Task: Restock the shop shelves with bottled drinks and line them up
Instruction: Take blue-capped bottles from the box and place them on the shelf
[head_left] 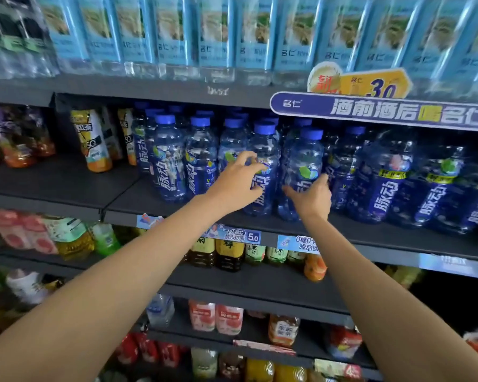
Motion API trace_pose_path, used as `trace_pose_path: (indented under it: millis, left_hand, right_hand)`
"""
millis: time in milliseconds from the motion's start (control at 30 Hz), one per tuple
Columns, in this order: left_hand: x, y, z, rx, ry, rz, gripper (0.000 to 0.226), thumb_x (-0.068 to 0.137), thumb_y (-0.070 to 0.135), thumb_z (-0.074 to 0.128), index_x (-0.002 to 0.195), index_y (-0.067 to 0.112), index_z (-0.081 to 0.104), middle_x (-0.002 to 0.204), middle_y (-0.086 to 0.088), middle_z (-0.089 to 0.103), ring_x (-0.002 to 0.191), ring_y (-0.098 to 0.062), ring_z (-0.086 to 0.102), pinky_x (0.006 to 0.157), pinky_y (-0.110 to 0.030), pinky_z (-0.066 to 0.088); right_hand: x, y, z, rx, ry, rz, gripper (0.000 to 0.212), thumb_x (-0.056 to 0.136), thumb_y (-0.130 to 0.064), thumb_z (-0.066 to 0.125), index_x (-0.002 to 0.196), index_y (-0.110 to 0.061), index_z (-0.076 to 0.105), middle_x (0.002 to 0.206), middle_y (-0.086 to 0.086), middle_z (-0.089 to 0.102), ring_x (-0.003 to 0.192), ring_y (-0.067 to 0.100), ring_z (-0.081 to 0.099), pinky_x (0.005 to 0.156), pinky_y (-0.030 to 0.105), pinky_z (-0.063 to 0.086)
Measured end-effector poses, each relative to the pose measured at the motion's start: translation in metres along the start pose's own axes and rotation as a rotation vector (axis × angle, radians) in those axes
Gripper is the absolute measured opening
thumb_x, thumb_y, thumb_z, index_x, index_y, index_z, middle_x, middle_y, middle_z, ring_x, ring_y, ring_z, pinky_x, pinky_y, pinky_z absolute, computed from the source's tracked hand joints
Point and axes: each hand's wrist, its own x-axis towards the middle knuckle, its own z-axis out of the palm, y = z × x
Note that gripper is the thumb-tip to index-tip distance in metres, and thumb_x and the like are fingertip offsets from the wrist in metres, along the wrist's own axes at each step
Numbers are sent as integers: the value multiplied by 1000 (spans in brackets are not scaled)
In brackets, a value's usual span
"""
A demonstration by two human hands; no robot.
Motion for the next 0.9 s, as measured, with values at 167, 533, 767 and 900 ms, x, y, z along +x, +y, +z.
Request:
trace_pose_path:
  millis: [167,533,767,900]
  left_hand:
    - [-5,-16,9,99,21,67,47,91,14,50,137,18,42,150,0,16,131,-27,28,98,-33,38]
    - [-120,-148,-16,-214,368,-362,41,86,5,57,125,11,48,122,-6,46,96,-21,57,79,-25,41]
    - [-326,-296,-51,-601,429,-1015,34,91,7,52,119,16,36,87,9,48,76,-13,51,65,-20,39]
    - [-471,-390,-78,-492,390,-1333,34,91,17,53,121,9,40,107,-7,60,101,-24,58,79,-29,43]
  right_hand:
    - [14,-15,20,69,-56,83,77,78,-27,74,134,1,28,137,20,38,123,37,42,93,45,42]
    - [-108,-131,96,171,-13,-1069,28,79,-1,46,107,-1,52,107,18,49,98,28,47,82,32,40]
    - [-258,-222,262,43,-427,-1292,15,76,-7,47,86,-2,57,90,16,51,87,27,40,73,42,41]
    - [-378,-280,364,-34,-747,-1454,34,78,-24,34,92,-4,59,92,14,53,90,30,48,78,39,41]
